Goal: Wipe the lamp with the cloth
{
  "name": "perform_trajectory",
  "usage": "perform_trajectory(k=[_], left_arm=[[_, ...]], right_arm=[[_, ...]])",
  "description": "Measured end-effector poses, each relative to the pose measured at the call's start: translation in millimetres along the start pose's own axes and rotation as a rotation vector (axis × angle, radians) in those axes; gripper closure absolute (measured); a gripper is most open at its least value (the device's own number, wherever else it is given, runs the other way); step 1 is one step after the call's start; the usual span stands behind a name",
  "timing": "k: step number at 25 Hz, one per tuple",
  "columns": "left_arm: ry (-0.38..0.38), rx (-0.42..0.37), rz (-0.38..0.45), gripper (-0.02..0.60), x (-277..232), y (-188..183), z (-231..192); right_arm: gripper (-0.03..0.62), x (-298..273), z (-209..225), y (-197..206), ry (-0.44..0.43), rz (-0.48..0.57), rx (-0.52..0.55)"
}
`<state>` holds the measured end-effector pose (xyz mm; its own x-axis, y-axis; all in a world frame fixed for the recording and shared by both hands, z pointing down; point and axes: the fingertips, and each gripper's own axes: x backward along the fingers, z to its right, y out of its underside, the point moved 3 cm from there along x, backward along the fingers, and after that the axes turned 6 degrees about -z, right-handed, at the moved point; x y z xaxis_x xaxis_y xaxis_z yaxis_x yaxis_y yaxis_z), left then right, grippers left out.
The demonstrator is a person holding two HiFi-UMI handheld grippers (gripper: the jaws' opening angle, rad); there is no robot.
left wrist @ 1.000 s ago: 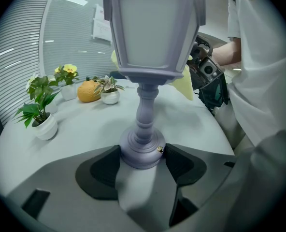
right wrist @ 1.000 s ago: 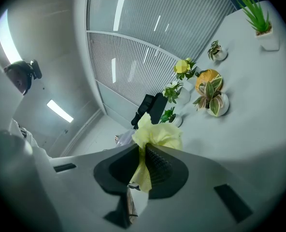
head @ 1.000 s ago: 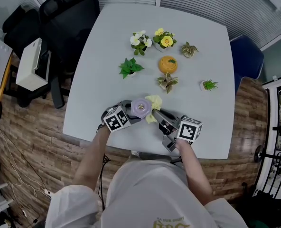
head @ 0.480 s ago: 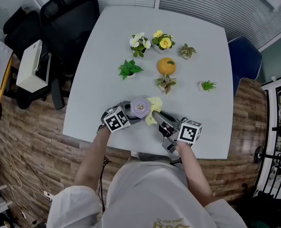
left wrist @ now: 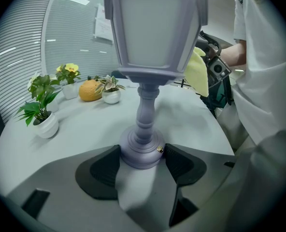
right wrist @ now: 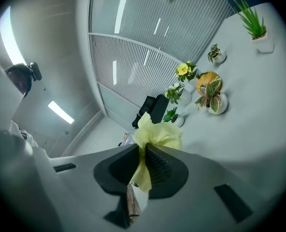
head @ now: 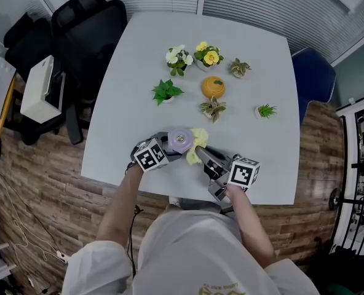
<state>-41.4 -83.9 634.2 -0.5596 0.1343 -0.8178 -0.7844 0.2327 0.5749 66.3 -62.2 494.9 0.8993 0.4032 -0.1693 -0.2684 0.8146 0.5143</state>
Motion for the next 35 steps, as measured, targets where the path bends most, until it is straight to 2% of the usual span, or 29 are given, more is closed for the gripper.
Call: perform_trajectory(k=[14,25,35], left_arm=[[0.002,-0.003,0.01,0.284,0.5,-2.2,0.0],[0.003,0.002,-0.002,0.284,-1.4,1.0,-0.2],[0.001,0.0,0.003,0.284,0.1,-0.8,0.1]], right_arm=[[0.54,1.7,-3.0,8.9,0.01,-0.004,-0.013],[0.54,-12.2,-15.5,22.8,-0.022,-0.064,0.026],[0.54,-17.0,-7.6,22.5,0.006,-0.089,0.025]])
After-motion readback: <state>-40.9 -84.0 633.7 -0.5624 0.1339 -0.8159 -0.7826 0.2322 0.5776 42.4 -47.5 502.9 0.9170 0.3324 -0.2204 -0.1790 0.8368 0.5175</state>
